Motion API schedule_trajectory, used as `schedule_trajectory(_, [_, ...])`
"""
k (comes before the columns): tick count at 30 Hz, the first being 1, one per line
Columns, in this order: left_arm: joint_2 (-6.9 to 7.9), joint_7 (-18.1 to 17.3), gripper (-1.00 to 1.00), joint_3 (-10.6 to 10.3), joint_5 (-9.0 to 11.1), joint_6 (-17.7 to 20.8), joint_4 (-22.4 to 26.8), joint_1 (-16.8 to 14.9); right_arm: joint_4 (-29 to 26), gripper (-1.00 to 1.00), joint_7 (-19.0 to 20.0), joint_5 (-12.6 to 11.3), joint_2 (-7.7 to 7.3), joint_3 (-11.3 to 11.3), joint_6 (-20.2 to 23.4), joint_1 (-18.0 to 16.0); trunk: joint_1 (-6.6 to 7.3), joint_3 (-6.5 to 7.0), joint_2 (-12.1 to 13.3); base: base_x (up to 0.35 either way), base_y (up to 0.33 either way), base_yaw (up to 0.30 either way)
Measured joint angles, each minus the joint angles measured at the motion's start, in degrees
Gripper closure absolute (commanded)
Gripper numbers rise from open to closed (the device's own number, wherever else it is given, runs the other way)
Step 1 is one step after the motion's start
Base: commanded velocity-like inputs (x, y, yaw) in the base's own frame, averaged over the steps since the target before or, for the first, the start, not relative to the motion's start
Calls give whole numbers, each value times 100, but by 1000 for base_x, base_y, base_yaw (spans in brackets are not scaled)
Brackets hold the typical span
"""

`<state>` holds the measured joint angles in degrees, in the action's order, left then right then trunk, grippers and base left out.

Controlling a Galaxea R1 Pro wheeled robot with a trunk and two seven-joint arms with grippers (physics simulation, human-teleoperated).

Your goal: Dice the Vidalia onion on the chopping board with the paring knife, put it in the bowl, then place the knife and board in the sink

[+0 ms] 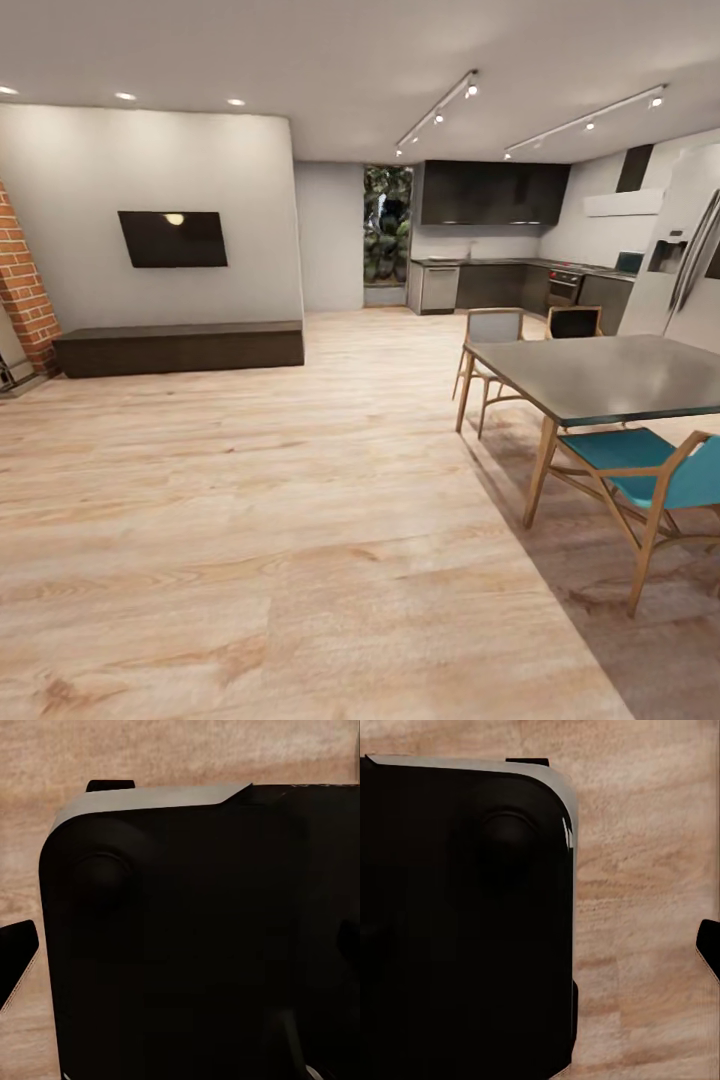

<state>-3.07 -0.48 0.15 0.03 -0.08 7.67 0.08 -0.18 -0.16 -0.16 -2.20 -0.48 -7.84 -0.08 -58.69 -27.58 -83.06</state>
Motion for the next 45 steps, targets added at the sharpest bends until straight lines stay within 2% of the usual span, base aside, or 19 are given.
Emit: schedule_trajectory(45, [8, 0, -100, 0, 5, 0, 0, 0, 0, -100, 0, 0, 0, 2, 0, 0, 0, 0, 0, 342, 0, 0])
